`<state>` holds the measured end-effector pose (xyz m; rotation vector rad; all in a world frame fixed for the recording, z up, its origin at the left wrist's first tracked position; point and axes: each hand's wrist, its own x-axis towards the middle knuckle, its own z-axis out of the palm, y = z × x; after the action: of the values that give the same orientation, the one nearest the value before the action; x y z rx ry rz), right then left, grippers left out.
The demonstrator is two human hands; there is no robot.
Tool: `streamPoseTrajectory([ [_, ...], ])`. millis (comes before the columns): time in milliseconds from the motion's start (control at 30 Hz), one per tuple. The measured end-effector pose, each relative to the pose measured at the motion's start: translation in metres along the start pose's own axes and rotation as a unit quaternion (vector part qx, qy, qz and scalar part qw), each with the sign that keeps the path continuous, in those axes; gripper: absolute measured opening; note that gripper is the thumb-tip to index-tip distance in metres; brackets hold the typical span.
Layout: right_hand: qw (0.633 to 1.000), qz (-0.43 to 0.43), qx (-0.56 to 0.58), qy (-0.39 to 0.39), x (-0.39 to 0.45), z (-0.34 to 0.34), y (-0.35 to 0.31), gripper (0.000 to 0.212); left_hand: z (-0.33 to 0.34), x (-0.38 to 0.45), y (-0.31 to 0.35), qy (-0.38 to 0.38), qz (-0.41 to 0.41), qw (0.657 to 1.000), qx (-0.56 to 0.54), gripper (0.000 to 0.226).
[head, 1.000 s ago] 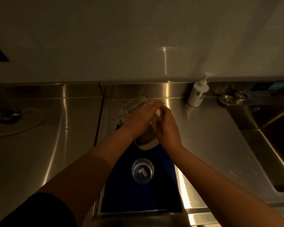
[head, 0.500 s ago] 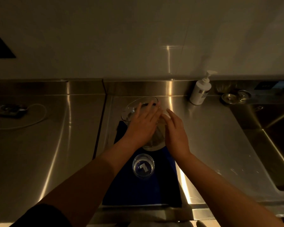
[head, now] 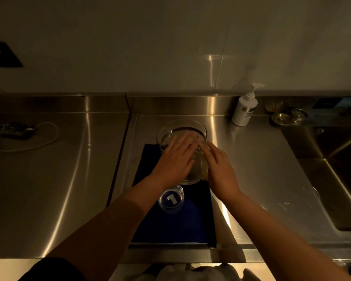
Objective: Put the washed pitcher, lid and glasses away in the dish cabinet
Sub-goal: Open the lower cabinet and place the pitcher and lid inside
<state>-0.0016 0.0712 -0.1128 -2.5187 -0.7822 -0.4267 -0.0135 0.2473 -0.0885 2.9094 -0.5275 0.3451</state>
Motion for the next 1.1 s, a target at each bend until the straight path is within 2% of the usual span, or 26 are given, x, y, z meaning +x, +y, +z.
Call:
streamPoseTrajectory([
  [167, 0.999, 0.023, 0.034, -0.031, -0.021, 0.002, 0.008, 0.097, 0.009, -0.016, 0.016, -0.026, -0.006, 1.0, 0.009, 0.062],
  [267, 0.999, 0.012, 0.011, -0.042, -0.029, 0.001, 0.012, 0.099, 0.013, -0.021, 0.023, -0.03, -0.022, 0.999, 0.015, 0.062],
  [467, 0.999, 0.009, 0.043, -0.029, -0.03, -0.001, 0.013, 0.08, 0.015, -0.032, 0.026, -0.016, -0.075, 0.997, -0.027, 0.071],
  [567, 0.999, -0.014, 0.037, -0.026, -0.024, 0.0, 0.014, 0.069, 0.021, -0.053, 0.032, 0.016, -0.17, 0.983, -0.07, 0.089],
  [633, 0.998, -0.019, 0.033, -0.041, -0.016, 0.0, 0.013, 0.065, 0.03, -0.069, 0.039, 0.022, -0.303, 0.941, -0.147, 0.107],
  [700, 0.998, -0.019, 0.038, -0.049, -0.009, -0.001, 0.012, 0.06, 0.041, -0.083, 0.042, -0.017, -0.396, 0.898, -0.192, 0.12],
  [733, 0.998, -0.018, 0.042, -0.05, -0.005, -0.001, 0.011, 0.057, 0.046, -0.089, 0.044, -0.05, -0.413, 0.89, -0.187, 0.123],
  [833, 0.997, 0.008, 0.057, -0.045, 0.0, 0.001, 0.008, 0.046, 0.053, -0.095, 0.044, -0.107, -0.404, 0.895, -0.156, 0.119],
  [1100, 0.995, 0.031, 0.085, -0.03, 0.002, 0.004, 0.005, 0.034, 0.051, -0.096, 0.046, -0.118, -0.329, 0.933, -0.09, 0.09],
])
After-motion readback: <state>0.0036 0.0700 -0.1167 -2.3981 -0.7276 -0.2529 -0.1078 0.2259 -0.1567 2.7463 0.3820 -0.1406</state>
